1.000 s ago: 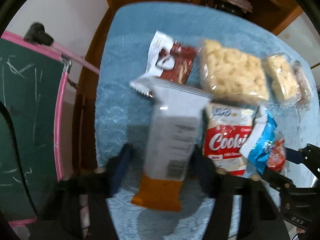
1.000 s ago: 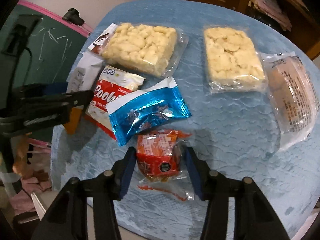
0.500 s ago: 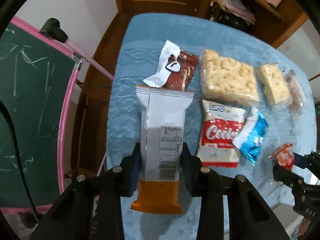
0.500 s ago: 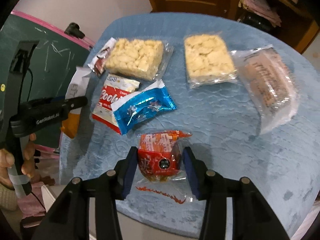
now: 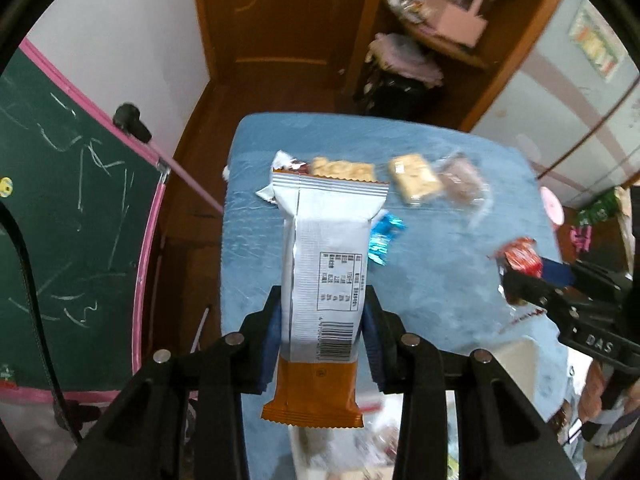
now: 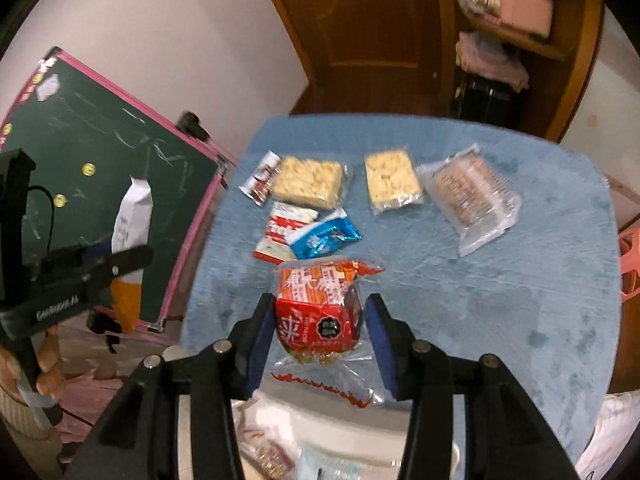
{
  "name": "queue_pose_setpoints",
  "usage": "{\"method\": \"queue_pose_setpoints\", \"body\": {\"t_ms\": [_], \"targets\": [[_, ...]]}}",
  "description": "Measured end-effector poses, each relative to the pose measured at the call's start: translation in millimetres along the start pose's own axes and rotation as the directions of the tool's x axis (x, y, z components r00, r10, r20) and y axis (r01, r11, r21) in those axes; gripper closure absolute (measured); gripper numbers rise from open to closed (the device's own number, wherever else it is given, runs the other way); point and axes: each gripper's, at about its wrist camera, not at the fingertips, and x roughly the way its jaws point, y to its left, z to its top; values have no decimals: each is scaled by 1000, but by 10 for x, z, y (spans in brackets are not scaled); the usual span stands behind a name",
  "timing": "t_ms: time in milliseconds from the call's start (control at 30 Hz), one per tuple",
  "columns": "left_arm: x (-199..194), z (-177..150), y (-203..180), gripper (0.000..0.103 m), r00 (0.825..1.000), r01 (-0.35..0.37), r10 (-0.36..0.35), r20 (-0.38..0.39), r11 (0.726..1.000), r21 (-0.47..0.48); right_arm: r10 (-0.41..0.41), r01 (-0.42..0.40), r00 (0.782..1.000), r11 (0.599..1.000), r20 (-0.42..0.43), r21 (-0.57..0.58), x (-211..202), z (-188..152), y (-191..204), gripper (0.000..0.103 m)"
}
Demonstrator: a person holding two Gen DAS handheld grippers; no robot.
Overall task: Organize snacks
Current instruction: 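Carry the snack bar and red packet over the tray and open both tools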
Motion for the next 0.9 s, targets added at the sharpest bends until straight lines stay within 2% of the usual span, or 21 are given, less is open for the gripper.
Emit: {"method": "queue_pose_setpoints", "body": {"t_ms": [200,433,700,900], "targets": [[-609,-370,-286,68,994,96,-99,54,994,48,-9,10,995,1000,104,-12,-628,-282,259,57],[-926,-785,-539,67,986,137,-146,78,984,111,-25,29,983,999,184,-21,-1181,-700,511,57],[-903,-1216,-643,67,988,129,-139,65,983,134,-71,75,976,997,205,-12,-1335,-1075,668,56],[-726,-1472,-709,67,993,113,-117,20,983,144,-111,110,985,994,133,13,-1152,-1311,632,56]]}}
